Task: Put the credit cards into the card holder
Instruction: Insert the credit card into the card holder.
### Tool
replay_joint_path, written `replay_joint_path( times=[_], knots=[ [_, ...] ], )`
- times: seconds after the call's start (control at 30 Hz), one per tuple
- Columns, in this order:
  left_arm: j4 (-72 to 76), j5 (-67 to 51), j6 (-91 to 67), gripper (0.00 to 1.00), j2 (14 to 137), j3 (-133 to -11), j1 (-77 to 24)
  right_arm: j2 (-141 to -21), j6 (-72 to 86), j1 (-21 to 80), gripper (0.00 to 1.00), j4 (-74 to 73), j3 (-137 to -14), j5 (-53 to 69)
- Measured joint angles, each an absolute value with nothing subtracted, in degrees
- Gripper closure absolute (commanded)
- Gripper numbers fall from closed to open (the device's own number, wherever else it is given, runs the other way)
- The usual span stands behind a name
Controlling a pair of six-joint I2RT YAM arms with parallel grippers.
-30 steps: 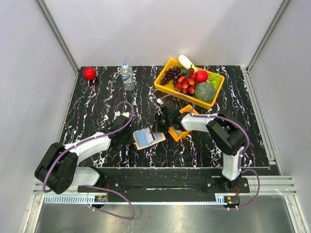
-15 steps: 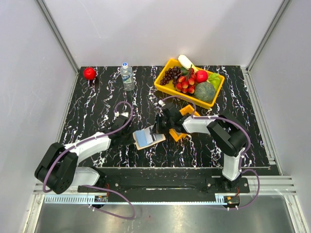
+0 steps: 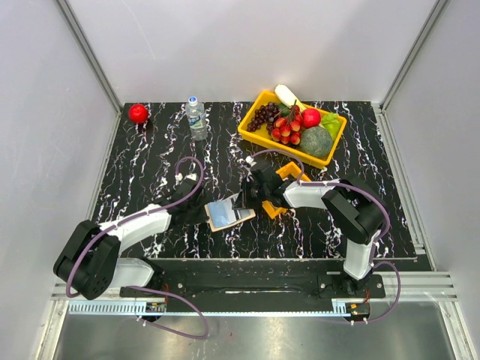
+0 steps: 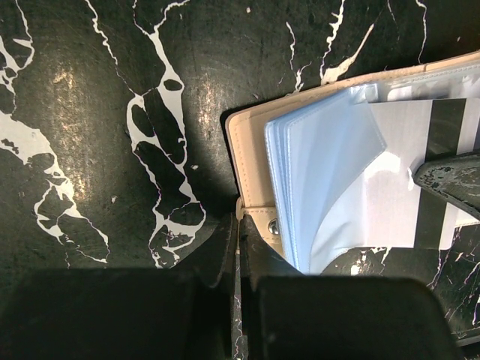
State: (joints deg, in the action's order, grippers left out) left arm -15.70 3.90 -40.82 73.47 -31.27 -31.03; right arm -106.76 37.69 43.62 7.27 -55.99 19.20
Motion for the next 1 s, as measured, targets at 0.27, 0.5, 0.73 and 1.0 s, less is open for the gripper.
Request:
replay_joint_path(
  times=[0.27, 0.5, 0.73, 1.0],
  knots=[
    [-15.8, 3.9, -40.8, 1.00, 73.5, -31.3, -30.9, -107.3, 37.9, 43.6, 1.00, 6.6, -57.3, 22.1],
    [-15.9, 3.9, -40.8, 1.00, 73.5, -31.3, -30.8, -107.0, 39.2, 43.6, 1.00, 3.8, -57.7, 22.0],
    [-15.9, 3.9, -40.8, 1.00, 73.5, -31.3, -30.8, -108.2, 40.0, 43.7, 0.92, 3.5, -58.7, 22.9],
    [-16.2, 3.9, -40.5, 1.00, 72.7, -31.0, -30.6, -110.1, 40.1, 43.9, 0.78, 1.6, -60.6, 23.7]
  ],
)
